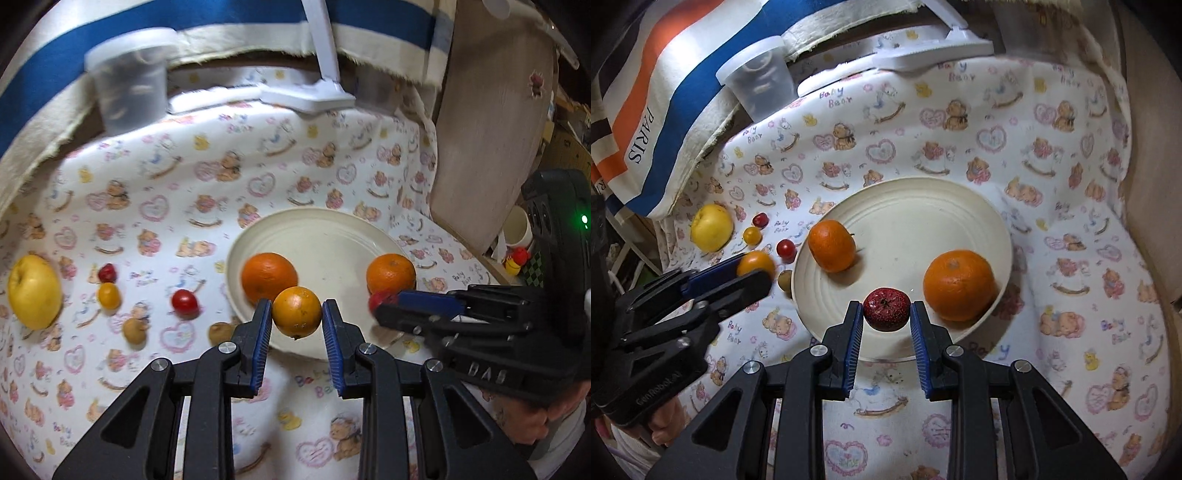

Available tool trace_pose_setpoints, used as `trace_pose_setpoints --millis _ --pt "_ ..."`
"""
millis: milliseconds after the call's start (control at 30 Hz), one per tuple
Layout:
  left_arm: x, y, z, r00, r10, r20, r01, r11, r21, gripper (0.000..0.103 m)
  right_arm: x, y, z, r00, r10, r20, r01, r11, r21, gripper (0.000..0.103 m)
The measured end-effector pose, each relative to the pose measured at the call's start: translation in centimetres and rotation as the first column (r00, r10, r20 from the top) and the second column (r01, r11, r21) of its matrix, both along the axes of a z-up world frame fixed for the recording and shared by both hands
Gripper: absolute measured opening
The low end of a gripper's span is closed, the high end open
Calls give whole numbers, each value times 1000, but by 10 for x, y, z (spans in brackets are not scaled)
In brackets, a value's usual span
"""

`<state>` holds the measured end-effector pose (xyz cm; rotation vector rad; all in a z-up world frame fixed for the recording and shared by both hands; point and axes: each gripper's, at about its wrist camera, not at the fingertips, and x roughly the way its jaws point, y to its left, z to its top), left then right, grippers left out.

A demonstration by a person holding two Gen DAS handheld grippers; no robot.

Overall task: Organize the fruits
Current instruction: 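Carry the tangerine and red apple toward the plate with both grippers, then lower both fruits onto the plate, opening the left then the right gripper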

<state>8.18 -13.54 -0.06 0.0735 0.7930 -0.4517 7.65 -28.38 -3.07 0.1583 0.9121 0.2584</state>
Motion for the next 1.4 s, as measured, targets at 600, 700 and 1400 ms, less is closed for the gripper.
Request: trace_pose_setpoints --millis 600,700,1400 --pt "14 -8 -32 1000 18 -8 -17 999 44 27 1 8 -9 1000 29 13 -28 999 -39 28" --pt "18 -3 -33 999 25 -38 -25 1000 16 27 2 8 -10 1000 25 5 -25 999 -45 27" --pt "14 -5 -34 1000 4 -10 -3 999 44 27 -4 -4 -1 1000 -8 28 8 1000 -18 27"
